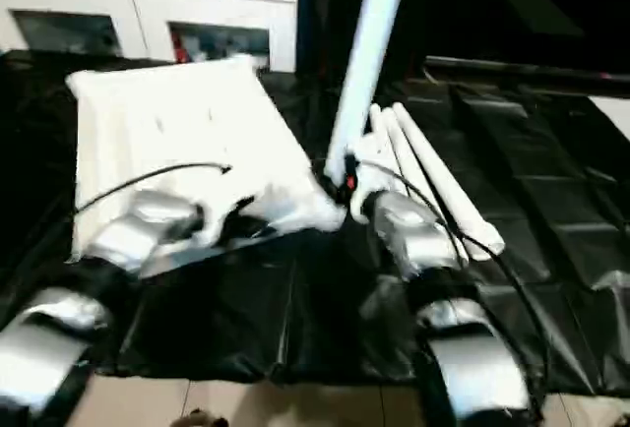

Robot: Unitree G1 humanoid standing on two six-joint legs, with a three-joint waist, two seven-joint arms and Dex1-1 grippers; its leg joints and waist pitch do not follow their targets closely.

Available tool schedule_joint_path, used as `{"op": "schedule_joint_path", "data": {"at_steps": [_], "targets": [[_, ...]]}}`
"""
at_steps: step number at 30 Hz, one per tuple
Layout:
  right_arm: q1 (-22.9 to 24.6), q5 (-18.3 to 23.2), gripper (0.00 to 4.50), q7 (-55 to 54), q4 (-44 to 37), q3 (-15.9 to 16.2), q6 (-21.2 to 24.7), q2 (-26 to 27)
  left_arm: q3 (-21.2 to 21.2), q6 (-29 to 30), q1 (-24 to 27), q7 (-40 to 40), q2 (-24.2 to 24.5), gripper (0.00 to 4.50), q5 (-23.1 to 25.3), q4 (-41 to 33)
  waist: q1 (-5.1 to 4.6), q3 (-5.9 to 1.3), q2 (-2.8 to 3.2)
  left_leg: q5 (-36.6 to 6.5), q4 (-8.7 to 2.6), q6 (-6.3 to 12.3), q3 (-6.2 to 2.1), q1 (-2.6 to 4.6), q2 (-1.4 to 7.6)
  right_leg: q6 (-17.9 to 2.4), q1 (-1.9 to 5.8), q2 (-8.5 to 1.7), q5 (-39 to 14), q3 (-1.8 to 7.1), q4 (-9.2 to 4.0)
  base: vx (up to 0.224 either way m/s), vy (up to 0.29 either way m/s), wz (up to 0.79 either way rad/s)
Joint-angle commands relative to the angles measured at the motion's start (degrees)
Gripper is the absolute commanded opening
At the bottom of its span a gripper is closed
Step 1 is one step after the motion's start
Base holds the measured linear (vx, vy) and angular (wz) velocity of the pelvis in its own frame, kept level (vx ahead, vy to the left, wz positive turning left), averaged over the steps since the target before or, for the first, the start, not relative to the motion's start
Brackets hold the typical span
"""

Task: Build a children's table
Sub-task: Insert table leg to table base

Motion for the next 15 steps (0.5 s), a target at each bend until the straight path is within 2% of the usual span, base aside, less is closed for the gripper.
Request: {"op": "schedule_joint_path", "data": {"at_steps": [1,4,10,12,15], "targets": [[2.6,-0.1,1.89,-2.4,6.7,0.3,4.0,2.5,2.8,-0.5,-3.3,5.3,-1.9,0.0,-0.7,-1.4,-0.31,-3.03,0.64,-25.9,-4.97,-3.96,-2.26,2.6,2.83,-10.4,0.51,-5.31,-24.0,2.45,-5.79,0.0,0.0,0.0],[1.5,-1.2,1.89,-3.6,7.7,0.7,3.7,3.8,1.0,-0.1,-2.7,6.7,-2.3,0.0,1.2,-1.4,-0.3,-3.03,0.68,-25.3,-5.12,-3.52,-2.3,2.25,2.8,-10.1,0.74,-5.29,-23.4,2.47,-5.74,0.0,0.0,0.0],[0.7,-2.7,1.89,-3.3,8.5,1.7,2.9,5.4,0.6,-0.3,-2.6,7.0,-2.0,0.0,1.6,-1.4,-0.36,-2.86,0.54,-27.0,-5.23,-3.48,-2.42,2.33,2.82,-9.1,0.54,-5.4,-26.3,2.42,-6.07,0.0,0.0,0.0],[0.3,-3.3,1.89,-3.9,9.0,2.0,2.3,5.9,0.7,-0.3,-2.5,7.0,-1.9,0.0,1.7,-1.5,-0.46,-2.81,0.79,-28.1,-5.26,-3.77,-2.56,2.4,2.83,-8.7,0.34,-5.45,-27.4,2.41,-6.19,0.0,0.0,0.0],[0.0,-3.6,1.89,-3.7,9.3,1.8,1.2,6.3,0.7,-0.5,-2.2,6.7,-1.8,0.0,1.9,-1.7,-0.61,-2.73,0.75,-29.1,-5.33,-3.93,-2.62,2.49,2.83,-8.5,0.15,-5.4,-28.1,2.4,-6.31,0.0,0.0,0.0]]}}
